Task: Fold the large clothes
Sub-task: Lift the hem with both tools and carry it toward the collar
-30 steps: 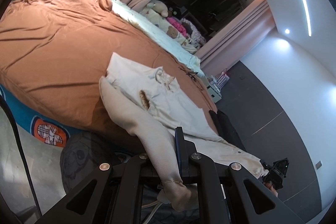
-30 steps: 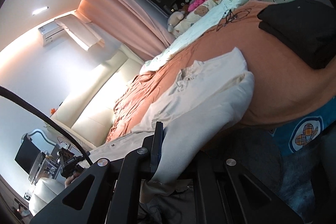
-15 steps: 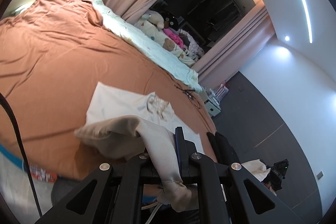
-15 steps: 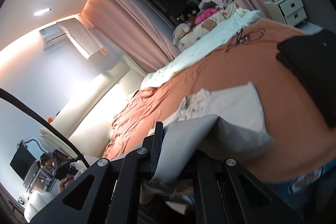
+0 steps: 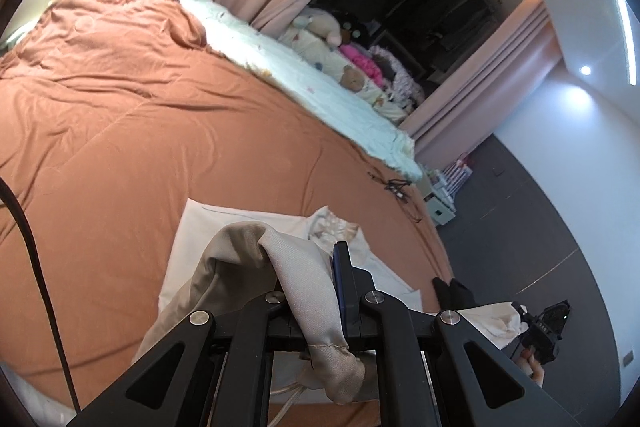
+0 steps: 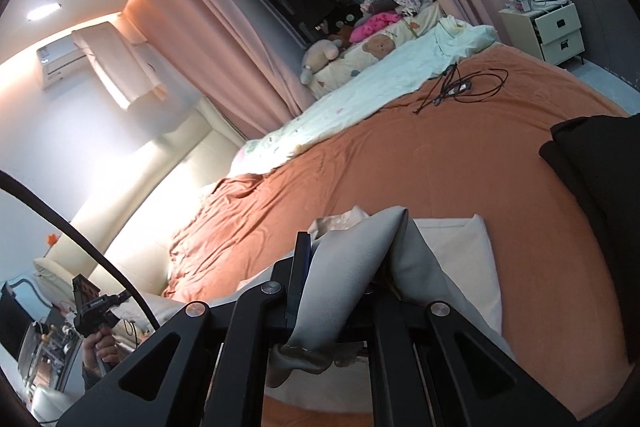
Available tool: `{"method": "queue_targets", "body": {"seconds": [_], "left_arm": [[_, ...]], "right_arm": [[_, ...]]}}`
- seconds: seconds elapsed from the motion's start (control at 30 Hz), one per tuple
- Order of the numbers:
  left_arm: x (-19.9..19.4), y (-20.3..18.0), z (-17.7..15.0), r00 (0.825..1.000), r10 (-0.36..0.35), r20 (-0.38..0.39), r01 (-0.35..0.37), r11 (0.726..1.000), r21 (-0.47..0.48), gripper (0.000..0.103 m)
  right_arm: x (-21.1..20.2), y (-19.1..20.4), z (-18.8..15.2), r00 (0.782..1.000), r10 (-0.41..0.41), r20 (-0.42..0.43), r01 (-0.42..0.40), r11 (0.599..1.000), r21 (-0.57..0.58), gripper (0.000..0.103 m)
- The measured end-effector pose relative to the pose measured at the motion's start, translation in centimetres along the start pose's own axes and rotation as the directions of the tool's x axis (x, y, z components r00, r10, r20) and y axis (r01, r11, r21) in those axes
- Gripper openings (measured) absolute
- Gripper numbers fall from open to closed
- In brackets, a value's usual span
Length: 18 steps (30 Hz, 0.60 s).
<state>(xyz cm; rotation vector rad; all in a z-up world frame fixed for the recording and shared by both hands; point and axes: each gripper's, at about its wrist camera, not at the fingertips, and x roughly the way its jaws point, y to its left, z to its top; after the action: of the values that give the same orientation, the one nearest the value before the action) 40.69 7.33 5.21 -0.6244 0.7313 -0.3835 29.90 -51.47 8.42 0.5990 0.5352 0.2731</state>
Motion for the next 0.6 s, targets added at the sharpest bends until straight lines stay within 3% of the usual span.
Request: {"method": "queue_targets", "body": {"seconds": [0.37,0.6], "left_arm": [[8.9,3.6,2.6,0.994,0.053,-0.099,-0.06,0.996,-0.067,0.01],[15.5,6.4,3.2,0.975,0.108,-0.197,-0.129,0.986,-0.101,0.01]], "right_arm": [[8.7,-1.0,3.3,0.994,-0.057,-0.095,0.066,0.993,0.095,0.004],[14.0,-3.4,3.7,0.978,-0.088,-0.189,0.123,0.974,0.187,0.006]]}}
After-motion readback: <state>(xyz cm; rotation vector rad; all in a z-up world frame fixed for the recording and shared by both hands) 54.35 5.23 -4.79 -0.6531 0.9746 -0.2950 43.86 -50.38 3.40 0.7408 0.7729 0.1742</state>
